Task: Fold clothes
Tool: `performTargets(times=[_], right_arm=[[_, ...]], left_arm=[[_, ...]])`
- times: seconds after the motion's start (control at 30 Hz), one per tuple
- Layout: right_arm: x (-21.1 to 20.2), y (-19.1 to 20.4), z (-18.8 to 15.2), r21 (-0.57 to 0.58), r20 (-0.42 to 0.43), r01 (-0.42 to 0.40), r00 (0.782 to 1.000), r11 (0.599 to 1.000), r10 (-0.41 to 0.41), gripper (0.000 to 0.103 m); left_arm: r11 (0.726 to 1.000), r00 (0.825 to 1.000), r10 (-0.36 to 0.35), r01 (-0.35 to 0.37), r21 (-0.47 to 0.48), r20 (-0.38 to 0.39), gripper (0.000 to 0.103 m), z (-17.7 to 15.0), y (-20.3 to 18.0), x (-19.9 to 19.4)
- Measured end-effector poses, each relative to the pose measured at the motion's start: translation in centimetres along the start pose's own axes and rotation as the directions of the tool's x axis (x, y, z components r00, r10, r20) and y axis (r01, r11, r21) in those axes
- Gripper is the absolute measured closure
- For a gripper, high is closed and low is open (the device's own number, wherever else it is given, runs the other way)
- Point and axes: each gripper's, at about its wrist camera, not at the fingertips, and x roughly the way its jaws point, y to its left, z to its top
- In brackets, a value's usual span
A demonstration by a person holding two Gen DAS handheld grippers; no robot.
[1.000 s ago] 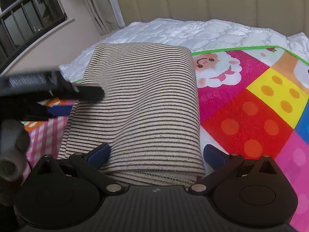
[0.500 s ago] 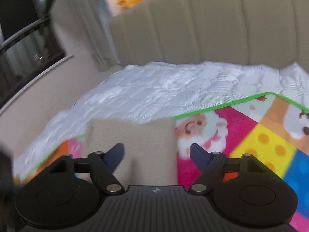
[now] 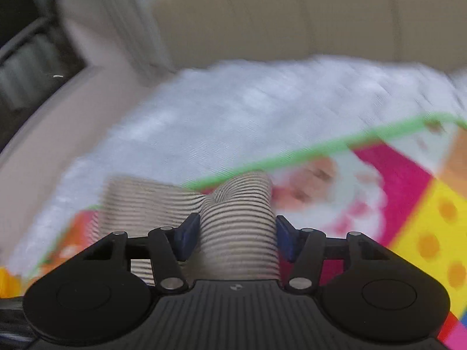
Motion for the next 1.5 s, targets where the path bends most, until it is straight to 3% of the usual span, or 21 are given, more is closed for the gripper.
performTargets(times=[0.07,0.2,0.33,0.5,0.57,0.63,0.7,0.73,0.87,1.0,1.03,1.13,1.23,1.3,1.33,1.37,1.43,1.5], right_arm=[[-1.2,-0.5,-0.2,0.051,0.016,-0.027,1.000,0.998,0.027,0.045],[-4.9,0.6,-2.4,-0.051,0.020,0.024,1.000,0.998,-0.023,0.037],[-8.2,-0.2,-5.8,-0.042,-0.038,0.026,0.999,0.999,-0.027,0.024],[-8.3,-0.9,-8.1,0.020,-0.085,0.015,0.996,1.000,-0.013,0.023],[-7.7,-0.6,-7.8,0.015,-0.077,-0.006,0.997,1.000,0.007,0.041],[-7.0,0.4,-7.4,-0.020,-0.067,-0.014,0.998,1.000,0.013,0.049],[-6.0,2.0,-6.9,-0.095,-0.054,0.000,0.999,0.995,-0.005,0.050],[-5.3,2.7,-6.7,-0.125,-0.043,0.000,0.999,0.992,-0.005,0.051],[-1.9,4.7,-5.1,-0.165,-0.013,-0.030,1.000,0.986,0.028,0.052],[0.0,6.7,-4.1,-0.188,-0.010,-0.022,1.000,0.982,0.020,0.047],[0.0,7.2,-3.9,-0.212,-0.005,-0.008,1.000,0.977,0.008,0.042],[-1.5,9.0,-2.6,-0.325,0.110,0.043,0.994,0.945,-0.007,0.024],[-1.4,11.5,0.4,-0.406,0.192,0.066,0.981,0.911,0.014,0.023],[0.9,13.0,2.7,-0.418,0.148,0.034,0.988,0.908,0.032,0.035],[2.2,13.7,3.9,-0.423,0.123,0.016,0.992,0.906,0.040,0.052],[4.0,14.2,4.8,-0.416,0.079,0.009,0.996,0.909,0.027,0.057],[8.3,14.5,5.7,-0.384,-0.041,-0.003,0.999,0.923,-0.014,0.057],[11.4,14.5,5.4,-0.393,-0.078,0.016,0.996,0.920,-0.050,0.056]], left_arm=[[1.000,1.000,-0.004,0.004,0.012,0.004,0.014,0.0,-0.3,0.0],[1.000,1.000,0.002,-0.002,0.020,0.004,0.014,0.0,-0.4,0.0],[1.000,1.000,0.007,-0.007,0.019,0.002,0.014,0.1,-0.5,-0.1],[0.999,1.000,-0.012,0.013,0.032,-0.021,0.014,0.1,-1.0,-0.7],[0.997,0.997,-0.059,0.060,0.039,-0.044,0.014,-0.1,-1.3,-1.1],[0.993,0.992,-0.107,0.110,0.046,-0.068,0.016,-0.5,-1.8,-1.1],[0.991,0.989,-0.115,0.120,0.055,-0.087,0.026,-0.9,-2.2,-0.7],[0.992,0.990,-0.107,0.112,0.059,-0.091,0.037,-1.0,-2.2,-0.5],[0.997,0.998,-0.050,0.053,0.064,-0.039,0.046,-0.2,-1.2,-0.7],[0.997,0.999,0.032,-0.034,0.068,0.043,0.048,1.5,1.2,-1.3],[0.998,0.998,0.043,-0.046,0.053,0.050,0.047,1.8,1.8,-1.3],[0.999,0.998,0.039,-0.039,0.013,0.047,0.045,2.2,2.9,-1.2],[0.999,0.998,0.039,-0.041,0.027,0.042,0.042,2.2,2.8,-1.0],[0.998,0.998,0.044,-0.046,0.040,0.041,0.040,2.2,2.7,-0.7],[0.998,0.998,0.041,-0.042,0.037,0.040,0.040,2.2,2.8,-0.6],[0.999,0.999,0.037,-0.038,0.034,0.039,0.039,2.2,2.9,-0.5],[0.999,0.999,0.025,-0.027,0.030,0.037,0.039,2.1,3.1,-0.5],[1.000,0.999,0.014,-0.015,0.027,0.037,0.039,2.0,3.4,-0.5]])
